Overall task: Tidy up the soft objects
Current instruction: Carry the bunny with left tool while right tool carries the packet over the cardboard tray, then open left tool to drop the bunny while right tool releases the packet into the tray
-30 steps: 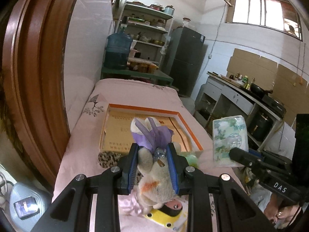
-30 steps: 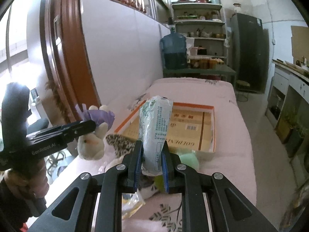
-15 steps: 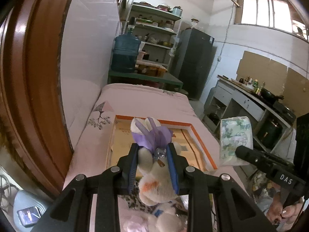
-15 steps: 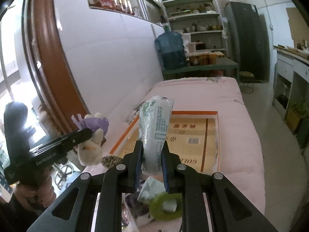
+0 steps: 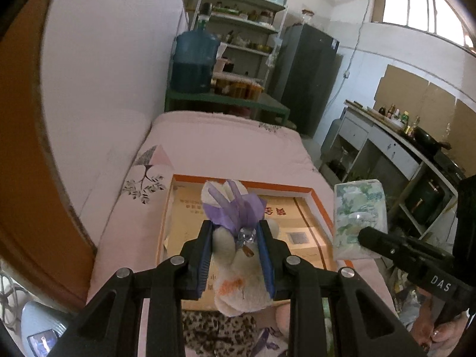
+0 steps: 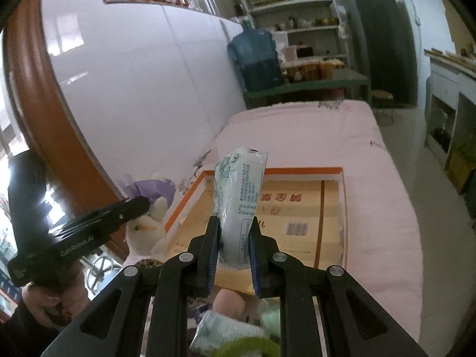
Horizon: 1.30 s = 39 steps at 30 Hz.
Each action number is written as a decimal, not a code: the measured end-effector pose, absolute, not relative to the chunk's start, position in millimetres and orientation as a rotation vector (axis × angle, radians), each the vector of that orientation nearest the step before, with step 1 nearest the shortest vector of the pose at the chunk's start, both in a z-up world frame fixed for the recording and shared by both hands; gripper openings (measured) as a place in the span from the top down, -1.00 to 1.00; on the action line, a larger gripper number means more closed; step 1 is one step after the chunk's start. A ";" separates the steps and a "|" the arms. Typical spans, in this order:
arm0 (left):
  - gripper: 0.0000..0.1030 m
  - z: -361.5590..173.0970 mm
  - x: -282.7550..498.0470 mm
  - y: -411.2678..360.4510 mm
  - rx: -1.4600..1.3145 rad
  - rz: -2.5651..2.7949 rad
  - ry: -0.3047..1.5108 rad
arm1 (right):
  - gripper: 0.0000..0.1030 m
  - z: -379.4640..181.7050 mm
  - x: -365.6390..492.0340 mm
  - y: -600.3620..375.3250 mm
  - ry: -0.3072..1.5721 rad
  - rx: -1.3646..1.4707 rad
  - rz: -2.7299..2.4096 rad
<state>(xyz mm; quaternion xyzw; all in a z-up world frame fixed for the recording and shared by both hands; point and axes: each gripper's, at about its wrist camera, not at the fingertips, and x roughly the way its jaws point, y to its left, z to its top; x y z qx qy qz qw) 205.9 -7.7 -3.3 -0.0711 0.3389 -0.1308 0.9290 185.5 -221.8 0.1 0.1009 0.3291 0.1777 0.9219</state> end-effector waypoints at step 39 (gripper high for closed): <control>0.41 -74.6 303.1 -23.3 -0.164 -0.263 0.924 | 0.60 -100.5 310.8 -231.0 0.990 0.380 0.392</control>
